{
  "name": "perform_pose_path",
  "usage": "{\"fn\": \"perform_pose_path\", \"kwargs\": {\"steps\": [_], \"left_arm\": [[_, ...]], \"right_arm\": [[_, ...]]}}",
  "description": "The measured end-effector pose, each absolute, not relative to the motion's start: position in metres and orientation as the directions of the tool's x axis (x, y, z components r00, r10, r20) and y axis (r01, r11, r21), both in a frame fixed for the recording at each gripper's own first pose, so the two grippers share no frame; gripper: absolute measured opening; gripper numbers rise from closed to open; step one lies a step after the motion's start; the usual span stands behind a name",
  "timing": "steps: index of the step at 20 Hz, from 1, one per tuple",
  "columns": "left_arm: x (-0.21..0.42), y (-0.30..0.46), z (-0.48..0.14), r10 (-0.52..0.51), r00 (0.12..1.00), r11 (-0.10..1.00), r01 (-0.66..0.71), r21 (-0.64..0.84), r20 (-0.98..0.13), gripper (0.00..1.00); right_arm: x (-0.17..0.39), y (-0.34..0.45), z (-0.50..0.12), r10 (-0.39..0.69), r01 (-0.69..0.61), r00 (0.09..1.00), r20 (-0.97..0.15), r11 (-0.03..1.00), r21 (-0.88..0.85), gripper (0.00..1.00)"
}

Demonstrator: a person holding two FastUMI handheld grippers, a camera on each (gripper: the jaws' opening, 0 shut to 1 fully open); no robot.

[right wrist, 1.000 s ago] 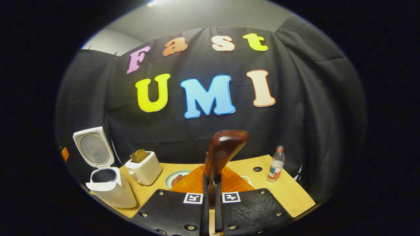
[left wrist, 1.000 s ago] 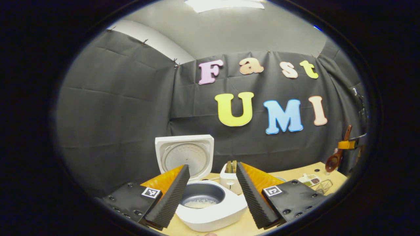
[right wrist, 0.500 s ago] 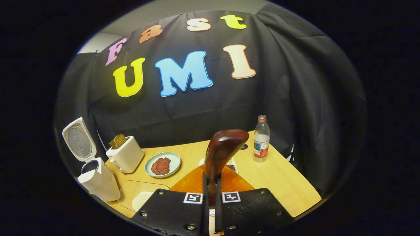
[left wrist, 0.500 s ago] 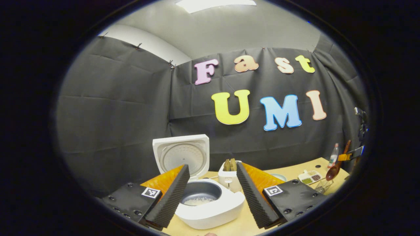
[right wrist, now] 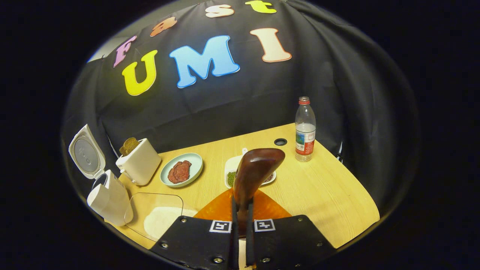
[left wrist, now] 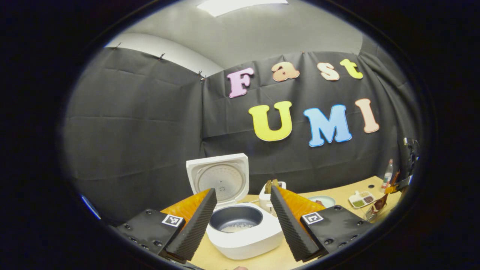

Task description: Close the left gripper, press the button to open the rice cooker; take a wooden spoon from the chopstick holder with the right hand, scoop a spoonful of rice and pour it into the rice cooker, then put the wooden spoon back into the chopstick holder.

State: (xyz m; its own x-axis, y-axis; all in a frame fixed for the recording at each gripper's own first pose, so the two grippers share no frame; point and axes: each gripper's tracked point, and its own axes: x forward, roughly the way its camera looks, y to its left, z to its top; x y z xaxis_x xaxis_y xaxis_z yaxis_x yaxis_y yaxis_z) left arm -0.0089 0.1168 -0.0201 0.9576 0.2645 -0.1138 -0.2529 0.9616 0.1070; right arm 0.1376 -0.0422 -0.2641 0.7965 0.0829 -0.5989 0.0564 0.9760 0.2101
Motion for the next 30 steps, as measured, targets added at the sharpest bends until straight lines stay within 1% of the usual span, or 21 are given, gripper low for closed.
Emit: {"fn": "perform_pose_path", "kwargs": {"steps": [4,6,8,9,10,11,13,14,16,18,22,24,25,28,29,30], "left_arm": [[-0.014,0.125,-0.022,0.282,0.952,0.958,-0.271,0.098,-0.117,1.0],[-0.013,0.13,-0.022,0.288,0.95,0.956,-0.279,0.094,-0.118,1.0],[-0.012,0.129,-0.022,0.282,0.953,0.958,-0.272,0.09,-0.113,1.0],[-0.009,0.128,-0.021,0.273,0.956,0.96,-0.264,0.089,-0.111,1.0],[-0.005,0.128,-0.02,0.266,0.958,0.962,-0.257,0.091,-0.107,1.0],[-0.001,0.127,-0.02,0.258,0.961,0.964,-0.249,0.091,-0.102,1.0],[0.005,0.127,-0.017,0.249,0.964,0.967,-0.241,0.086,-0.095,1.0],[0.01,0.128,-0.015,0.247,0.965,0.967,-0.24,0.084,-0.093,1.0],[0.018,0.131,-0.01,0.246,0.966,0.967,-0.238,0.091,-0.081,1.0],[0.027,0.139,-0.004,0.251,0.965,0.964,-0.242,0.111,-0.072,1.0],[0.049,0.151,0.007,0.243,0.967,0.966,-0.235,0.105,-0.071,0.99],[0.063,0.16,0.014,0.238,0.969,0.967,-0.229,0.114,-0.069,0.99],[0.071,0.166,0.02,0.238,0.969,0.966,-0.23,0.121,-0.061,0.94],[0.096,0.184,0.028,0.241,0.968,0.965,-0.232,0.123,-0.064,0.94],[0.105,0.193,0.029,0.245,0.967,0.965,-0.236,0.117,-0.072,0.99],[0.116,0.203,0.03,0.253,0.964,0.963,-0.243,0.114,-0.082,0.99]], "right_arm": [[0.129,-0.045,-0.272,0.074,0.062,0.782,-0.619,0.979,0.196,0.11],[0.127,-0.046,-0.267,0.069,0.06,0.79,-0.61,0.98,0.189,0.13],[0.125,-0.054,-0.253,0.043,0.065,0.808,-0.587,0.985,0.161,0.2],[0.125,-0.058,-0.243,0.023,0.072,0.819,-0.573,0.987,0.144,0.28],[0.123,-0.065,-0.232,-0.001,0.081,0.831,-0.556,0.99,0.119,0.31],[0.124,-0.065,-0.217,-0.01,0.081,0.843,-0.538,0.991,0.108,0.44],[0.124,-0.075,-0.193,-0.053,0.095,0.874,-0.483,0.993,0.063,0.89],[0.123,-0.08,-0.176,-0.079,0.106,0.891,-0.447,0.994,0.036,0.92],[0.12,-0.081,-0.143,-0.103,0.113,0.918,-0.383,0.994,0.005,0.92],[0.115,-0.075,-0.113,-0.099,0.106,0.938,-0.331,0.994,0.004,0.92],[0.1,-0.057,-0.068,-0.082,0.083,0.96,-0.268,0.996,-0.008,0.92],[0.091,-0.044,-0.055,-0.067,0.07,0.966,-0.248,0.998,0.003,0.92],[0.086,-0.039,-0.051,-0.065,0.067,0.968,-0.241,0.998,0.0,0.92],[0.075,-0.03,-0.047,-0.073,0.069,0.97,-0.231,0.997,-0.025,0.92],[0.072,-0.025,-0.044,-0.072,0.069,0.971,-0.226,0.997,-0.019,0.92],[0.069,-0.02,-0.043,-0.072,0.071,0.971,-0.227,0.997,-0.009,0.92]]}}
